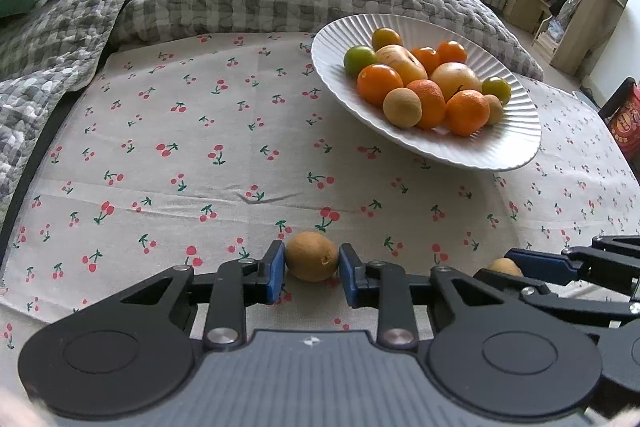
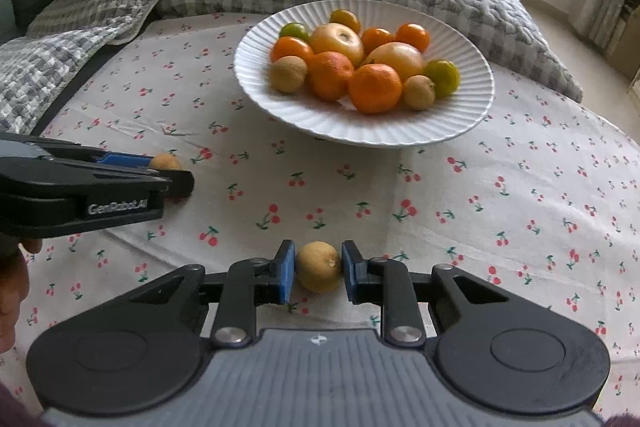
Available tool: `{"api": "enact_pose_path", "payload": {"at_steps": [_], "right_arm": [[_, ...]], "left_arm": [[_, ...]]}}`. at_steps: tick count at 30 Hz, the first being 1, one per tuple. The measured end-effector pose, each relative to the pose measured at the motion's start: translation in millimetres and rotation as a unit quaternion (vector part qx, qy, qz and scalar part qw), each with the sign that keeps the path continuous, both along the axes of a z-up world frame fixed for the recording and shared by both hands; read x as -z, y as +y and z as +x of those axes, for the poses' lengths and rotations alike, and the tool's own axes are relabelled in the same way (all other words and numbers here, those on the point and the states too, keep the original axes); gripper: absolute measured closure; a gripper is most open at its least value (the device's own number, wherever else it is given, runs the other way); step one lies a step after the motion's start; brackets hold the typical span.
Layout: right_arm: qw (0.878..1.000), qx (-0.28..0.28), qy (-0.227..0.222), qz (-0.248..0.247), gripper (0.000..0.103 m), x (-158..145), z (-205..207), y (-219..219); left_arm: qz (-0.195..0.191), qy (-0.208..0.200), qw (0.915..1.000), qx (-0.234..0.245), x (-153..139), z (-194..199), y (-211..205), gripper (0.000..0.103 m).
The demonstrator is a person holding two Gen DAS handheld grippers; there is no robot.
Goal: Organize fruits
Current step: 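Grasp a tan fruit with right tool while left tool grasps a brown fruit, then carry the last two fruits in both tools over the white plate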
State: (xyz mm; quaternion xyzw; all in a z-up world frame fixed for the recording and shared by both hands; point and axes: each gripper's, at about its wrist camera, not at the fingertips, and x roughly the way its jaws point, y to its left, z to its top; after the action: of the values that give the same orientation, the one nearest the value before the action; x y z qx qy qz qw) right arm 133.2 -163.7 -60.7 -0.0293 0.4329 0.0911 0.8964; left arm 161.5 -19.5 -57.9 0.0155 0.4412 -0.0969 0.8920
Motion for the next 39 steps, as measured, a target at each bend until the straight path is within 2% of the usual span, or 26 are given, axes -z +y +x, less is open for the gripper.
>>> {"api": "enact_pose_path", "payload": {"at_steps": [15, 33, 39], "right_arm": [[1.0, -0.004, -0.012, 0.01, 0.081, -9, -3, 0], [0.996, 0.002, -0.066, 0.062, 0.081, -52, -11, -17], [0.994, 0.022, -0.078, 0.077, 0.081, -61, -4, -32]], "left_arm": [[0.016, 0.005, 0.9998, -0.01, -4, -3, -2, 0.08], [-0.022, -0.033, 0.9991, -0.011, -49, -16, -1, 0.08], [-0.017, -0.052, 0.9984, -0.011, -65, -10, -9, 0.08]]}}
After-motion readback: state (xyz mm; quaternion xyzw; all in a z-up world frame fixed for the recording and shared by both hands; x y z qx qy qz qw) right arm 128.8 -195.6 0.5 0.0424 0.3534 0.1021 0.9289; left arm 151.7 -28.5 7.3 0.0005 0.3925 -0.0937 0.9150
